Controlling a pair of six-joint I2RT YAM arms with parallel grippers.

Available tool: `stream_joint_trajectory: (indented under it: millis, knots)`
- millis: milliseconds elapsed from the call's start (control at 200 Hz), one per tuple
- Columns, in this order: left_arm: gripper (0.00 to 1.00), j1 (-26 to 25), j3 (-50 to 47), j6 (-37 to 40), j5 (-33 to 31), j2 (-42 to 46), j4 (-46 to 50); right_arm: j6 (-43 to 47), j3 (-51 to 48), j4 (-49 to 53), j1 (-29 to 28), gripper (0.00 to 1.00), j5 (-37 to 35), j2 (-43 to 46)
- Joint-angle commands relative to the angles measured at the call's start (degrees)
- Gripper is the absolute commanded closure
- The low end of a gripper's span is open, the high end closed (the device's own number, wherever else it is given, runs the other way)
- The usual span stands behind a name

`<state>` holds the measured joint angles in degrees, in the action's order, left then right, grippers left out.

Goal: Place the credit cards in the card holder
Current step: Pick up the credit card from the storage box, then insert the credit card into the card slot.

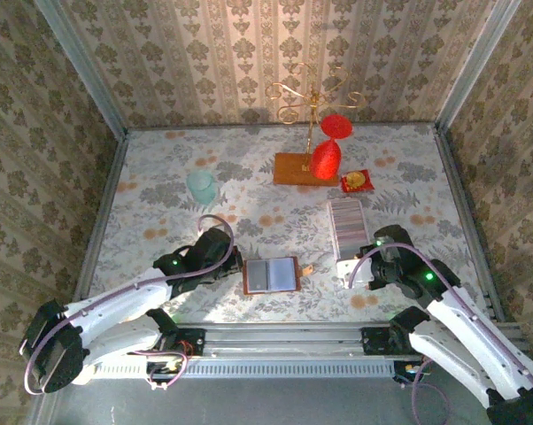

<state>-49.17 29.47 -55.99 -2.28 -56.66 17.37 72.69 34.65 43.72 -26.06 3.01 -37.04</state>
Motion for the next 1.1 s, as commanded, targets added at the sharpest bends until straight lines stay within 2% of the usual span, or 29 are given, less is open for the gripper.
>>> stream_joint_trajectory:
  millis: [0,65,155,345,410,530,650,725,790,980,1095]
  knots:
    - [0.98,-0.38,1.97,-1.14,-1.99,-0.05,3.43,-7.81,5.11,6.16,-0.12,1.00,7.79,1.82]
    - [0.95,-0.40,2.49,-1.61,-2.50,-0.20,5.26,-17.23,7.38,4.83,-0.13,1.00,10.26,2.68]
    - [0.86,-0.36,3.07,-1.95,-2.94,-0.33,6.45,-33.07,8.84,-0.44,-0.13,1.00,12.93,3.73]
    - [0.65,-0.42,4.91,-5.40,-5.30,-0.42,9.96,-73.79,8.58,-14.71,-0.57,1.00,14.79,3.13]
    - [0.60,-0.49,5.87,-6.42,-5.99,-0.77,11.20,-83.00,8.44,-16.73,-0.57,1.00,19.14,2.14]
    - [0.49,-0.67,6.90,-7.88,-6.41,-2.05,12.16,-100.00,6.58,-20.95,-0.57,1.00,23.04,0.34]
    - [0.39,-1.46,7.22,-8.09,-5.22,-3.73,12.62,-115.11,2.29,-24.66,-0.74,1.00,22.34,-1.33]
    - [0.34,-1.91,6.70,-7.72,-4.52,-5.03,12.04,-120.44,-0.92,-28.35,-1.20,1.00,23.31,-2.56]
    - [0.33,-2.15,6.41,-6.69,-3.38,-6.34,10.95,-122.86,-3.27,-29.79,-2.28,1.00,20.93,-3.19]
    - [0.32,-3.55,7.44,-3.59,-0.88,-10.98,8.90,-126.62,-7.47,-34.36,-6.95,1.00,14.82,-7.28]
    - [0.33,-4.18,5.89,-4.64,-0.24,-12.58,7.26,-127.61,-7.94,-37.29,-10.15,1.00,12.32,-11.11]
